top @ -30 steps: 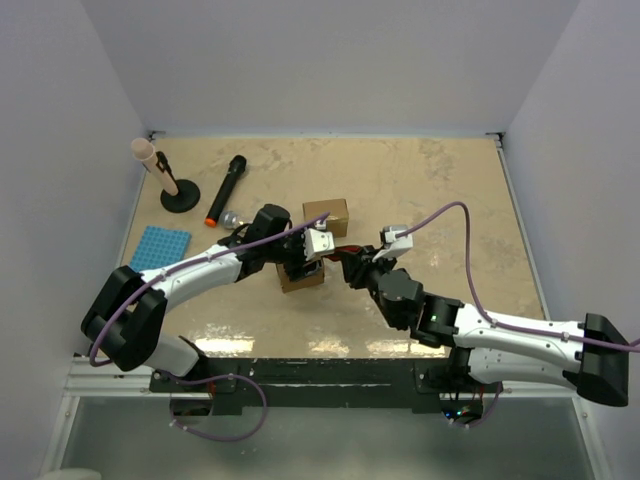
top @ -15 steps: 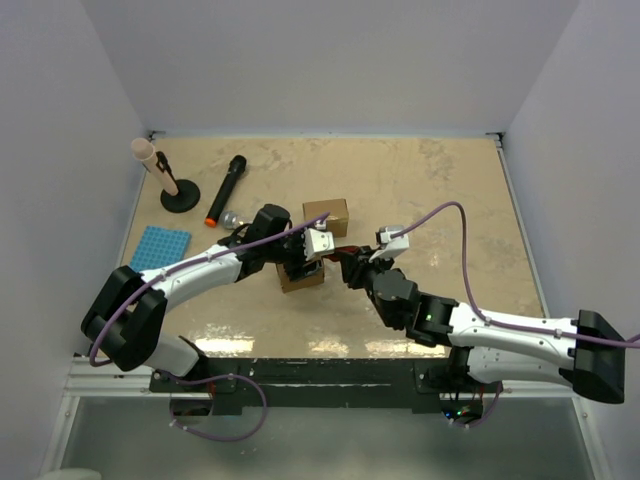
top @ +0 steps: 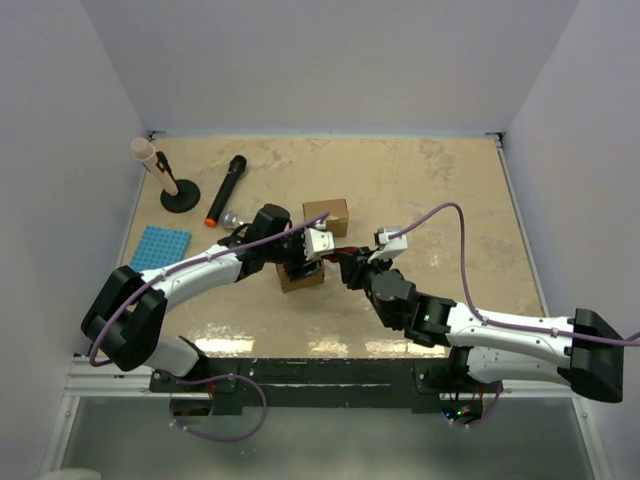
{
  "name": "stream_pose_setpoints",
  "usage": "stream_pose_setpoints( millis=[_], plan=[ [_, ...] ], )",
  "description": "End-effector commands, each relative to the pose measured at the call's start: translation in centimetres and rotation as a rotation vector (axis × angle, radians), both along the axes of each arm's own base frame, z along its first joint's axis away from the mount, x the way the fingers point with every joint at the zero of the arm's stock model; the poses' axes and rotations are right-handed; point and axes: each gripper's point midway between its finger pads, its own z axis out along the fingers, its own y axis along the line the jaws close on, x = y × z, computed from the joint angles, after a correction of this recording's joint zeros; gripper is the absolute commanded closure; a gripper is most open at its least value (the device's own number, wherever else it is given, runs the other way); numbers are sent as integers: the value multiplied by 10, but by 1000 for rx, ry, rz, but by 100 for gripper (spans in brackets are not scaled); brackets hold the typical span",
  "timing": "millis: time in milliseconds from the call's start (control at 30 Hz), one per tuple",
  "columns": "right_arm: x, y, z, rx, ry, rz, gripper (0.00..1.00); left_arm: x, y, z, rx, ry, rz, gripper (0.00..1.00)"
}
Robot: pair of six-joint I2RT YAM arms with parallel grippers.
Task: Unpack the express box
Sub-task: Cut the express box at the center of the board.
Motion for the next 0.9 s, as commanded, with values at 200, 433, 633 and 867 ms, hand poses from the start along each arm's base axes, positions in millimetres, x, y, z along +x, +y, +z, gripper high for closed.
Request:
stream_pose_setpoints(
  millis=[200, 433, 633, 867],
  plan=[
    [-10, 13, 2, -42, 87, 68, 100, 10, -5, 2, -11, -1, 44, 78],
    [-16, 17, 9, -56, 113, 117, 100, 16, -4, 0, -1, 0, 76, 90],
    [-24, 22, 7, -104, 151, 167, 100, 20, -4, 0, 8, -6, 85, 96],
    [-27, 23, 10, -145, 171, 189, 100, 19, -4, -2, 11, 1, 82, 98]
  ],
)
